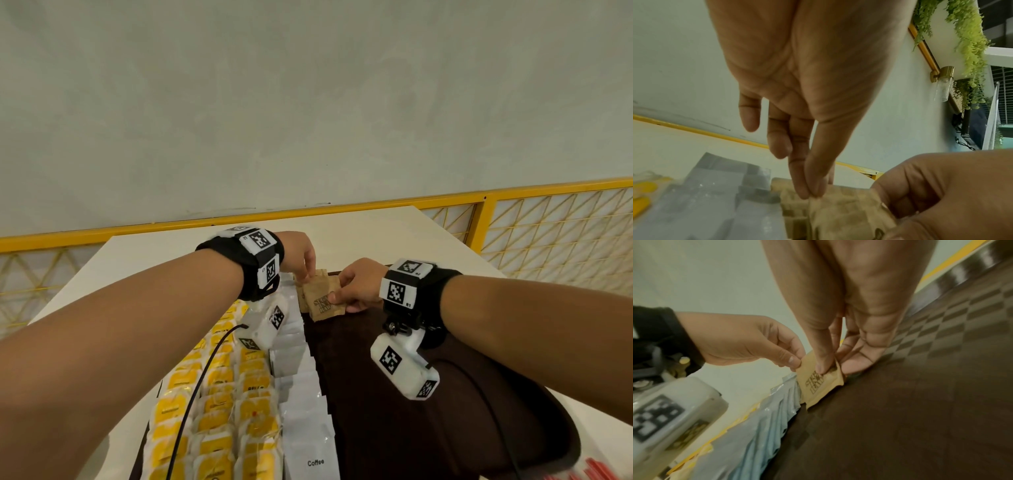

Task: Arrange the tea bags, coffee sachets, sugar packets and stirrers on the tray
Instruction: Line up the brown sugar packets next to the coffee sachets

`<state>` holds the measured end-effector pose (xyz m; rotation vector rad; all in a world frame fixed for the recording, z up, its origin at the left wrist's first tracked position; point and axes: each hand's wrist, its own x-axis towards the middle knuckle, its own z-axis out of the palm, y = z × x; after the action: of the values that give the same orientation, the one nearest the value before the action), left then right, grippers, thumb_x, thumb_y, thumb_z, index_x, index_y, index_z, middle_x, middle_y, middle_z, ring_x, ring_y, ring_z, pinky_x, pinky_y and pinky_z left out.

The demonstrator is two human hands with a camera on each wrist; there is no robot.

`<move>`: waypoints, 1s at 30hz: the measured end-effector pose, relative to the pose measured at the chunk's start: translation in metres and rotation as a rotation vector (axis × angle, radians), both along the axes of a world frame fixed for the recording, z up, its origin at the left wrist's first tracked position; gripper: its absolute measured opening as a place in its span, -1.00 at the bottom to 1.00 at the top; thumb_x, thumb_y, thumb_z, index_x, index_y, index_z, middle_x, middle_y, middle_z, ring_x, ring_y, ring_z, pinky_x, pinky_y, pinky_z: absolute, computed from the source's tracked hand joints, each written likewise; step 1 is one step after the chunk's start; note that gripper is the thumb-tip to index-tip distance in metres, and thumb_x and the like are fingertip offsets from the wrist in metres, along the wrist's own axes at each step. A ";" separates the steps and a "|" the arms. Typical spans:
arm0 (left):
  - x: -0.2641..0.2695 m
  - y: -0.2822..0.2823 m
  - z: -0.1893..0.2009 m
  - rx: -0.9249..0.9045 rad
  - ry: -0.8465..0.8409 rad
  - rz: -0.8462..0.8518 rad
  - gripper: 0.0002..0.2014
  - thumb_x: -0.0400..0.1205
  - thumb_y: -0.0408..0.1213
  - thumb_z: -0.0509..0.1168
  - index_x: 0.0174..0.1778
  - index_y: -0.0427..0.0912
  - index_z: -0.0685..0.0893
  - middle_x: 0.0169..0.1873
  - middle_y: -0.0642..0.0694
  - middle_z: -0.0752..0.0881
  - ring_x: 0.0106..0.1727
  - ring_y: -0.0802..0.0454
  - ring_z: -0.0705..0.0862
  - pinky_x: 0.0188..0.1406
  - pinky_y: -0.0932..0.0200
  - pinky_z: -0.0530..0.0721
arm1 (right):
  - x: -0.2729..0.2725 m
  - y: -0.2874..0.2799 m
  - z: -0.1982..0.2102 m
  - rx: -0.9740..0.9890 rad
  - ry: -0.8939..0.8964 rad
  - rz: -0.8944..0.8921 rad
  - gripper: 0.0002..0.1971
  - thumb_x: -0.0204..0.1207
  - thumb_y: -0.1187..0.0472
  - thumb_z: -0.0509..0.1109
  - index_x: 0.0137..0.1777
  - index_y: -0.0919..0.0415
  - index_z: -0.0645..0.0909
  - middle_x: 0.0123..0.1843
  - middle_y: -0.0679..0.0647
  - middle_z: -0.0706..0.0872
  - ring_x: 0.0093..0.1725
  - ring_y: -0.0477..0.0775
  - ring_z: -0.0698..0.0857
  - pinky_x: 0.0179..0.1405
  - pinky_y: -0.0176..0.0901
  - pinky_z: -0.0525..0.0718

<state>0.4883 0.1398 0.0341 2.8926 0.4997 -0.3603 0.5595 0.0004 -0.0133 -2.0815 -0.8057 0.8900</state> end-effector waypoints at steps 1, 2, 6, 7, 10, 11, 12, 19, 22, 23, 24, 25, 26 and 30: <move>0.000 0.000 0.000 0.002 0.005 0.003 -0.84 0.56 -0.35 0.40 0.04 -0.18 0.77 -0.26 0.10 0.63 -0.23 0.23 0.51 -0.12 0.27 0.45 | 0.000 -0.001 0.000 -0.003 0.003 0.001 -0.92 0.47 0.34 0.51 -0.21 0.22 0.66 -0.16 0.16 0.74 -0.14 0.08 0.68 -0.18 -0.26 0.71; 0.000 0.001 -0.001 0.003 0.013 0.007 -0.84 0.56 -0.36 0.40 0.04 -0.17 0.78 -0.23 0.08 0.64 -0.20 0.20 0.53 -0.11 0.27 0.45 | 0.001 -0.001 0.001 -0.004 0.007 0.000 -0.91 0.47 0.35 0.51 -0.19 0.23 0.65 -0.13 0.18 0.74 -0.17 0.07 0.68 -0.19 -0.25 0.72; -0.002 0.001 0.000 0.028 0.043 0.007 -0.82 0.54 -0.37 0.41 0.04 -0.15 0.79 -0.14 0.04 0.64 -0.06 0.13 0.54 -0.05 0.23 0.46 | 0.002 -0.005 0.002 0.021 0.048 -0.013 -0.85 0.45 0.44 0.49 -0.13 0.24 0.59 -0.16 0.20 0.74 -0.32 0.02 0.69 -0.29 -0.25 0.74; -0.002 0.000 0.000 0.034 0.045 0.006 -0.81 0.53 -0.38 0.41 0.05 -0.15 0.79 -0.12 0.03 0.64 -0.06 0.13 0.53 -0.05 0.23 0.45 | 0.003 -0.007 0.003 0.022 0.056 -0.013 -0.84 0.45 0.46 0.49 -0.11 0.25 0.59 -0.19 0.19 0.74 -0.32 0.01 0.69 -0.30 -0.24 0.75; -0.003 -0.001 -0.001 0.041 0.057 0.011 -0.79 0.53 -0.38 0.42 0.07 -0.16 0.78 -0.08 0.02 0.65 -0.02 0.13 0.52 -0.02 0.23 0.45 | 0.002 -0.010 0.004 0.015 0.063 -0.008 -0.80 0.44 0.49 0.48 -0.03 0.27 0.59 -0.18 0.22 0.74 -0.32 0.02 0.70 -0.32 -0.22 0.77; -0.004 -0.001 -0.002 0.040 0.060 0.016 -0.78 0.52 -0.37 0.42 0.07 -0.17 0.78 -0.06 0.00 0.67 -0.01 0.12 0.54 0.00 0.23 0.48 | 0.002 -0.011 0.004 0.015 0.062 -0.008 -0.79 0.44 0.49 0.48 -0.04 0.26 0.59 -0.17 0.23 0.73 -0.33 0.02 0.69 -0.33 -0.22 0.78; -0.004 -0.001 -0.003 0.038 0.062 0.021 -0.78 0.52 -0.37 0.43 0.07 -0.17 0.79 -0.03 -0.02 0.70 0.00 0.11 0.55 0.03 0.22 0.51 | 0.001 -0.012 0.003 0.017 0.060 -0.008 -0.79 0.43 0.50 0.48 -0.05 0.26 0.59 -0.17 0.23 0.73 -0.34 0.02 0.69 -0.33 -0.22 0.78; -0.003 -0.004 -0.003 0.063 0.074 0.000 -0.76 0.53 -0.36 0.43 0.12 -0.18 0.77 0.13 -0.05 0.73 0.01 0.13 0.54 0.06 0.22 0.49 | -0.003 -0.013 0.002 0.035 0.070 -0.018 -0.81 0.43 0.51 0.48 -0.11 0.25 0.59 -0.11 0.27 0.74 -0.28 0.08 0.72 -0.17 -0.15 0.78; -0.003 -0.003 -0.002 0.068 0.070 0.004 -0.78 0.52 -0.33 0.45 0.08 -0.17 0.79 0.12 -0.06 0.75 0.00 0.13 0.55 0.07 0.20 0.50 | -0.005 -0.013 0.002 0.045 0.081 -0.023 -0.82 0.43 0.53 0.47 -0.18 0.27 0.60 -0.21 0.22 0.72 -0.30 0.07 0.72 -0.16 -0.15 0.78; -0.003 -0.004 -0.002 0.069 0.070 0.005 -0.79 0.52 -0.33 0.45 0.08 -0.17 0.79 0.11 -0.05 0.75 -0.01 0.13 0.55 0.06 0.21 0.50 | -0.006 -0.013 0.003 0.045 0.085 -0.022 -0.82 0.43 0.54 0.47 -0.19 0.27 0.60 -0.22 0.22 0.72 -0.30 0.07 0.72 -0.16 -0.15 0.79; -0.003 -0.004 -0.002 0.070 0.071 0.003 -0.79 0.52 -0.34 0.45 0.07 -0.18 0.79 0.12 -0.05 0.74 -0.01 0.13 0.54 0.05 0.22 0.50 | -0.006 -0.013 0.003 0.042 0.090 -0.021 -0.82 0.43 0.54 0.46 -0.18 0.28 0.60 -0.20 0.22 0.72 -0.28 0.08 0.73 -0.17 -0.15 0.79; -0.003 -0.004 -0.003 0.075 0.074 0.000 -0.79 0.53 -0.35 0.44 0.08 -0.18 0.79 0.12 -0.05 0.74 -0.01 0.13 0.54 0.04 0.22 0.49 | -0.007 -0.013 0.004 0.038 0.093 -0.020 -0.82 0.43 0.55 0.46 -0.17 0.28 0.60 -0.18 0.24 0.72 -0.26 0.09 0.73 -0.18 -0.15 0.79; -0.003 -0.005 -0.003 0.083 0.080 -0.003 -0.79 0.53 -0.35 0.43 0.08 -0.18 0.78 0.13 -0.04 0.73 -0.01 0.13 0.53 0.05 0.23 0.49 | -0.007 -0.014 0.004 0.034 0.097 -0.022 -0.82 0.43 0.55 0.46 -0.15 0.28 0.59 -0.14 0.26 0.72 -0.25 0.11 0.73 -0.20 -0.15 0.80; -0.003 -0.005 -0.005 0.100 0.086 -0.010 -0.80 0.54 -0.35 0.43 0.08 -0.19 0.78 0.14 -0.04 0.72 0.00 0.12 0.53 0.08 0.21 0.50 | -0.006 -0.015 0.005 0.038 0.098 -0.035 -0.81 0.43 0.55 0.46 -0.11 0.30 0.59 -0.15 0.28 0.71 -0.25 0.11 0.74 -0.23 -0.15 0.81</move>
<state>0.4854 0.1349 0.0287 2.9867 0.5317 -0.4758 0.5531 -0.0143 -0.0085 -1.9967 -0.7273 0.9426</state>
